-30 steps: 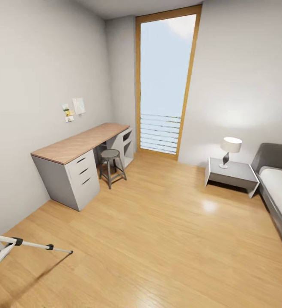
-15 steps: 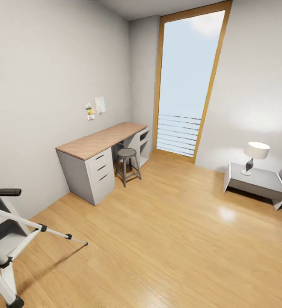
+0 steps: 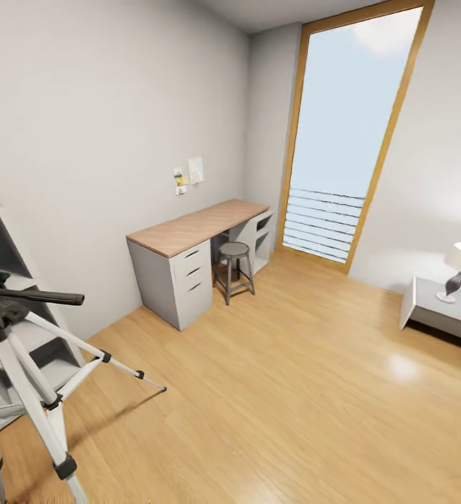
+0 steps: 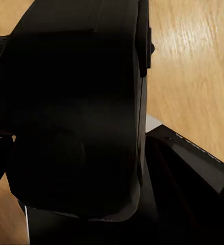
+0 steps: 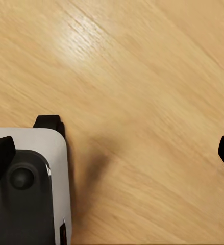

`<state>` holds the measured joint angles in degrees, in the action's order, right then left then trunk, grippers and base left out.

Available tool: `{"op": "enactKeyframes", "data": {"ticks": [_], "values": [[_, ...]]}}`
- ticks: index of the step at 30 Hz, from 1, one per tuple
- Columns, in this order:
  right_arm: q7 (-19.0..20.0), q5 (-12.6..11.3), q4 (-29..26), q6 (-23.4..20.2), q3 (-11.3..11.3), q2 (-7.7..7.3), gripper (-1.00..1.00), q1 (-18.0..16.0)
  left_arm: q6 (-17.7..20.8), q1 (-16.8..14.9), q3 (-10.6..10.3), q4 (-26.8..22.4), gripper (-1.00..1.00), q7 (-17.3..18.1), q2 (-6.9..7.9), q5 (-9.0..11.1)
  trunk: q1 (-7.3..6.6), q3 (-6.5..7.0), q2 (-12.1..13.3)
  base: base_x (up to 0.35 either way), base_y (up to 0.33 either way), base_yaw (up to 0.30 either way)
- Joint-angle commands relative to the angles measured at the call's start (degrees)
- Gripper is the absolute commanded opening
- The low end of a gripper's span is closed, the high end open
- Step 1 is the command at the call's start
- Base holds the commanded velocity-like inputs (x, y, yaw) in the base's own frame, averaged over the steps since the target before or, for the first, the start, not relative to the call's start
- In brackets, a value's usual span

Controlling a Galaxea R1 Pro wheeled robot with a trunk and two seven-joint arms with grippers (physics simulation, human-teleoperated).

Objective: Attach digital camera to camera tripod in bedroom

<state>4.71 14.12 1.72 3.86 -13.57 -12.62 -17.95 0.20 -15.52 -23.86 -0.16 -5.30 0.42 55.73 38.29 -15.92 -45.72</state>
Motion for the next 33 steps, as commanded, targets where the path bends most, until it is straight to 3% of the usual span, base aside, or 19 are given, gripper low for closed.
{"op": "enactKeyframes", "data": {"ticks": [1,11,33], "values": [[0.12,0.49,0.19,0.36,-0.49,-0.01,1.0,-0.07,0.01,-0.04,-0.49,-0.1,-1.0,-0.06,0.07,0.16,0.01,-0.07,-0.06,0.0,0.0,0.272],[0.12,0.47,0.22,0.31,-0.49,0.29,1.0,-0.07,-0.03,-0.04,-0.88,-0.56,-1.0,-0.06,0.87,-0.72,0.01,-0.07,-0.06,0.0,0.0,0.272],[0.12,0.65,0.22,0.25,-0.49,0.32,1.0,0.72,-0.04,-0.04,-0.9,-0.58,-1.0,-0.06,0.82,-0.8,0.01,-0.07,-0.06,0.0,0.0,0.285]]}}
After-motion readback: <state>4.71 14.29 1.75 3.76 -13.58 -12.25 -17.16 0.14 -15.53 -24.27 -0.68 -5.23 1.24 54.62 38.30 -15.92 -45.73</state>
